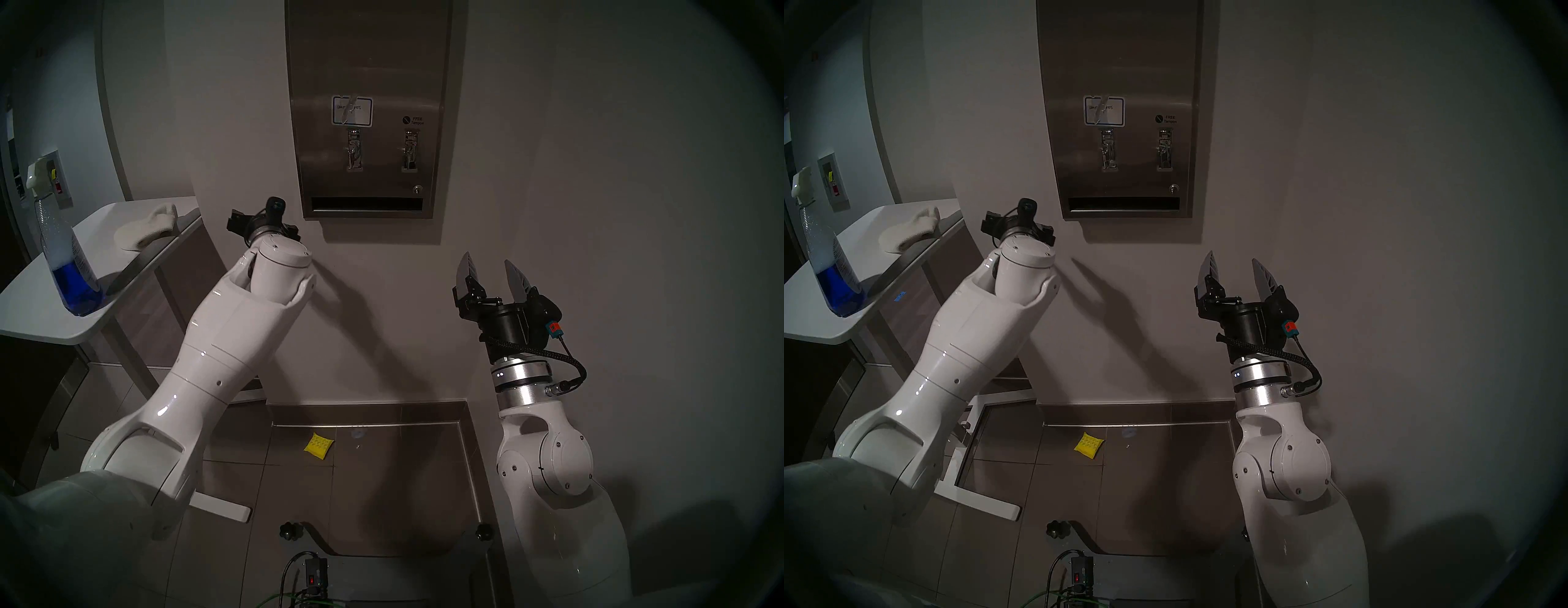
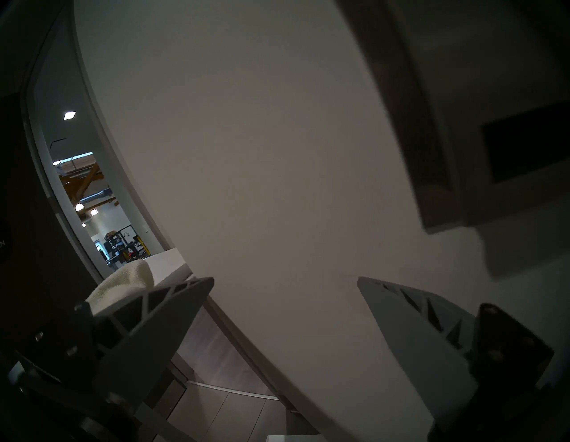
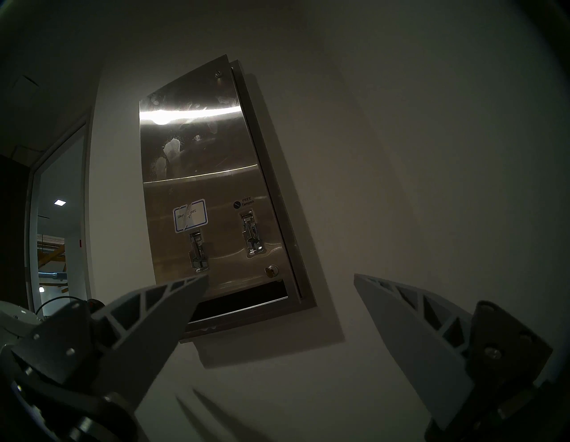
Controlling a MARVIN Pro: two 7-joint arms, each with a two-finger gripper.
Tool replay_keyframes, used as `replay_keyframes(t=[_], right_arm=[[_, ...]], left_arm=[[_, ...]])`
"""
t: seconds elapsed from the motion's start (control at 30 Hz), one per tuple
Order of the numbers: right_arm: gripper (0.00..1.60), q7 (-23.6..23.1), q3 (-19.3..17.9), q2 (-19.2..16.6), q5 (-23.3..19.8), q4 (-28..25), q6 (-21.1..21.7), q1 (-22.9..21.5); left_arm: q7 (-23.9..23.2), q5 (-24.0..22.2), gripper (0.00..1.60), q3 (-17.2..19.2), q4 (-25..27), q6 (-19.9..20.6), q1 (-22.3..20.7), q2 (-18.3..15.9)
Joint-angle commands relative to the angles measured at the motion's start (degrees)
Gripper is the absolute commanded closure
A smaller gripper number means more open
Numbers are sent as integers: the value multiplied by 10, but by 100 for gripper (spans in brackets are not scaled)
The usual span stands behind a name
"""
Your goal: Pick up the cloth and wipe the surface
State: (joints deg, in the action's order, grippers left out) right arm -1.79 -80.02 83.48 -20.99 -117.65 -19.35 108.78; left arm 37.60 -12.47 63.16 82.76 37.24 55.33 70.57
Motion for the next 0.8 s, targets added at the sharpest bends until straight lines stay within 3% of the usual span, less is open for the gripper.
replay_keyframes(t=[0.0,0.1,0.37,0.77], right_arm=[[0,-2,0,2,1,-17,-5,-10],[0,-3,0,2,1,-18,-5,-10],[0,-5,-1,4,1,-17,-5,-11],[0,-8,-2,6,1,-17,-5,-10]], left_arm=[[16,7,0,-15,64,-17,56,-4],[26,4,0,-14,91,-19,84,-11],[30,-36,0,39,144,-42,125,-21],[-1,-141,0,120,218,-77,197,-22]])
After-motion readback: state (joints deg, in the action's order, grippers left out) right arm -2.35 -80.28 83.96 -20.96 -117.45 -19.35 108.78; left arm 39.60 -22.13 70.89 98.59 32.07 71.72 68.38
